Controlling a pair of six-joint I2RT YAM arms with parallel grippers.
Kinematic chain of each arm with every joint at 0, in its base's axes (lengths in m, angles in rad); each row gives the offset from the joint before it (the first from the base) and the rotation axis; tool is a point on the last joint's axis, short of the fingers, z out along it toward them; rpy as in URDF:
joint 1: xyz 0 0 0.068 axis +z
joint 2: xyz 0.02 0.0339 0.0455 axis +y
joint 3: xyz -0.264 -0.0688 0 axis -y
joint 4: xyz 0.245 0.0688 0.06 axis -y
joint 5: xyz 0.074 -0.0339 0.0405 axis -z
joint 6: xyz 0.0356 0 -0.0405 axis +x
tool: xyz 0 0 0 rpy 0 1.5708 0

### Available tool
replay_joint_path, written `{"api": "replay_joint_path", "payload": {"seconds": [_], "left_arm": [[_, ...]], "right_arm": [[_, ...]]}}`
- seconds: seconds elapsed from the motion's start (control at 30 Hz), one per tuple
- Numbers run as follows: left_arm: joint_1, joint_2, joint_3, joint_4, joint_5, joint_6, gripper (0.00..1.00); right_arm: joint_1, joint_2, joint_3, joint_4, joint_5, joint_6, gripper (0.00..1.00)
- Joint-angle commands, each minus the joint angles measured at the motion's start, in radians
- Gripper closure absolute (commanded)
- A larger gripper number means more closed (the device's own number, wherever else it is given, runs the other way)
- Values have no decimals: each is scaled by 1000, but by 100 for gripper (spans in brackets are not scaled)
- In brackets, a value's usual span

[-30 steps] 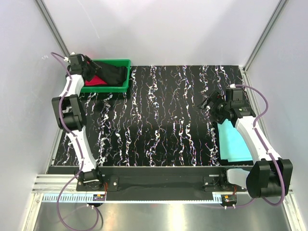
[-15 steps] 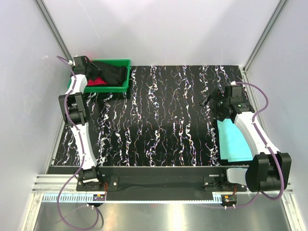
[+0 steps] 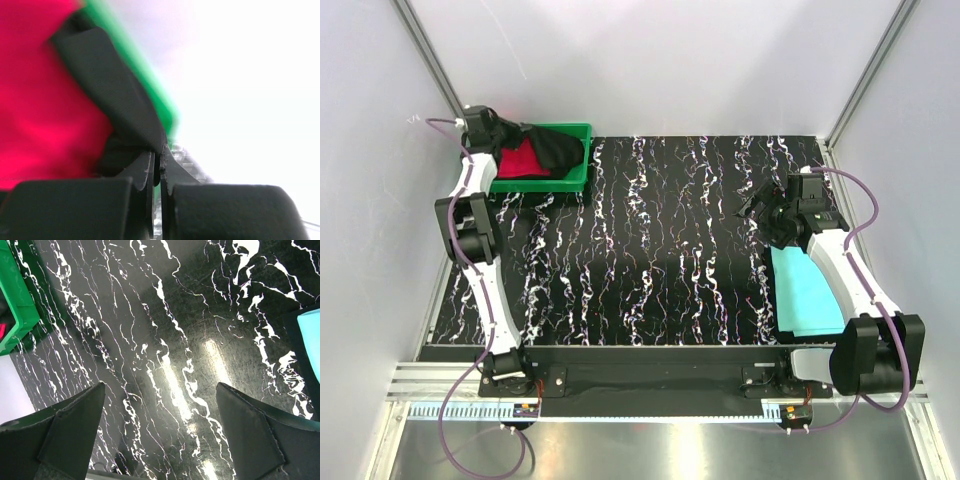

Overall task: Fold and stack the t-shirts
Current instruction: Grab the tshirt from the pile

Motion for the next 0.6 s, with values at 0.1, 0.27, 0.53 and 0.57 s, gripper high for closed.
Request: {"api": "replay_joint_path", "payload": {"seconds": [0.1, 0.27, 0.53, 0.57], "left_arm": [[-30, -109, 195, 257, 189, -160, 100], [-73, -193, 240, 270, 272, -168, 100], [-200, -550, -106, 199, 365, -116, 100], [-251, -586, -147, 176, 362, -96, 99]], "right_arm": [[3, -21, 13, 4, -46, -2, 0], [5, -70, -22, 3, -101, -5, 0], [6, -120, -53, 1, -188, -10, 0], [9, -121, -57, 1, -199, -4, 0]]}}
